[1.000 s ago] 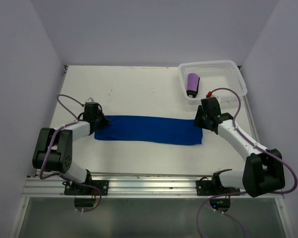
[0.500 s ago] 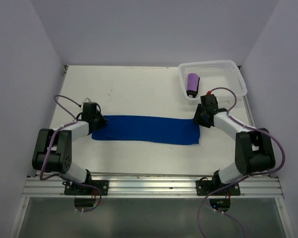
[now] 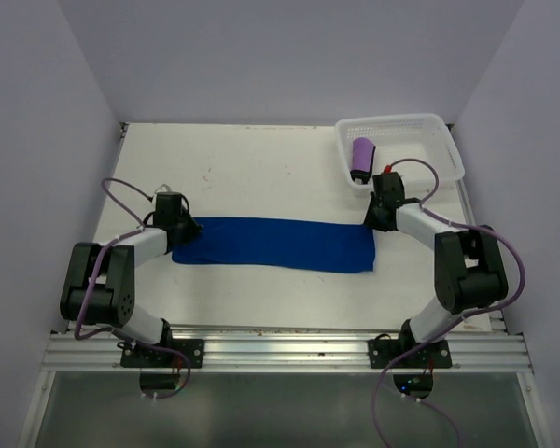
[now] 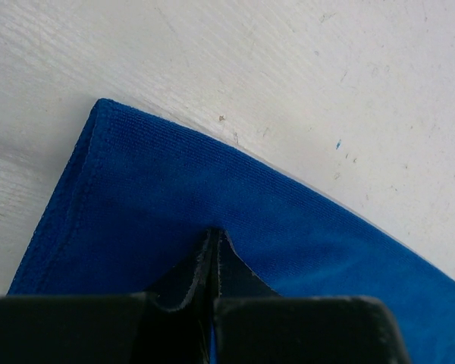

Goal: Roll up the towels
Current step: Fold the towel

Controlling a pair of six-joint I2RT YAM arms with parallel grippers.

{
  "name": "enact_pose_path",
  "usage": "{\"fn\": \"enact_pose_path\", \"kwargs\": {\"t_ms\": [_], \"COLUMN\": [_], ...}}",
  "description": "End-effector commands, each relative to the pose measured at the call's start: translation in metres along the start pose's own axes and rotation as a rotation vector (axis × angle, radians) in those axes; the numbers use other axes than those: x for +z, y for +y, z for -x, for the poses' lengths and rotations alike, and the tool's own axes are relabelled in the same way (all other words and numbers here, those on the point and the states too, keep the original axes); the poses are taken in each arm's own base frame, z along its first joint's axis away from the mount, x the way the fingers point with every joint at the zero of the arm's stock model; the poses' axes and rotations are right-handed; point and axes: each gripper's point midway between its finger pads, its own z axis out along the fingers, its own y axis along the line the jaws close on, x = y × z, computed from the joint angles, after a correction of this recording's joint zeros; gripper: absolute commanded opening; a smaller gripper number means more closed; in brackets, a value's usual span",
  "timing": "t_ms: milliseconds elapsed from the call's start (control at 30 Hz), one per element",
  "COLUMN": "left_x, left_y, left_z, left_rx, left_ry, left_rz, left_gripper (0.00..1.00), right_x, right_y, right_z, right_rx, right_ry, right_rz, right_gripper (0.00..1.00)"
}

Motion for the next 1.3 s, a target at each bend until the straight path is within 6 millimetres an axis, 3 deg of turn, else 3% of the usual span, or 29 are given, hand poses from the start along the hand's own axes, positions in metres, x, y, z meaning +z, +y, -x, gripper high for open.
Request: {"fn": "enact_pose_path", "kwargs": {"t_ms": [0, 333, 633, 700, 733, 833, 1000, 1100, 1200, 1267], "left_x": [-0.003, -0.004, -0.007, -0.009, -0.009, -0.011, -0.016, -0.017, -0.020, -0.022], "left_y": [0.038, 0.040, 0.054, 0.052, 0.049, 0.037, 0.025, 0.022, 0.018, 0.016], "left_z": [-0.013, -0.012, -0.006, -0.003, -0.003, -0.001, 0.004, 0.004, 0.006, 0.007], "left_rx": [0.043, 0.047, 0.022, 0.017, 0.016, 0.013, 0.004, -0.003, -0.010, -0.010], "left_ry": [0.031, 0.027, 0.010, 0.000, 0.002, -0.009, -0.044, -0.042, -0.046, -0.048], "left_rz": [0.139, 0.147, 0.191, 0.183, 0.167, 0.100, 0.029, 0.014, -0.003, -0.005], "left_gripper": [0.00, 0.00, 0.00, 0.00, 0.00, 0.00, 0.00, 0.00, 0.00, 0.00], "right_x": [0.001, -0.001, -0.006, -0.006, -0.006, -0.010, -0.030, -0.038, -0.041, -0.038], "right_y": [0.002, -0.002, -0.012, -0.010, -0.008, 0.000, 0.006, 0.011, 0.014, 0.013], "right_z": [0.022, 0.032, 0.042, 0.040, 0.040, 0.041, 0.048, 0.038, 0.016, -0.009], "right_rx": [0.002, 0.028, 0.046, 0.036, 0.035, 0.039, 0.035, 0.045, 0.084, 0.114], "right_ry": [-0.065, -0.080, -0.072, -0.064, -0.063, -0.070, -0.100, -0.070, -0.018, 0.029], "right_rz": [-0.015, -0.032, -0.042, -0.031, -0.020, 0.031, 0.081, 0.122, 0.166, 0.186], "right_gripper": [0.22, 0.00, 0.00, 0.07, 0.22, 0.41, 0.50, 0.51, 0.50, 0.50]}}
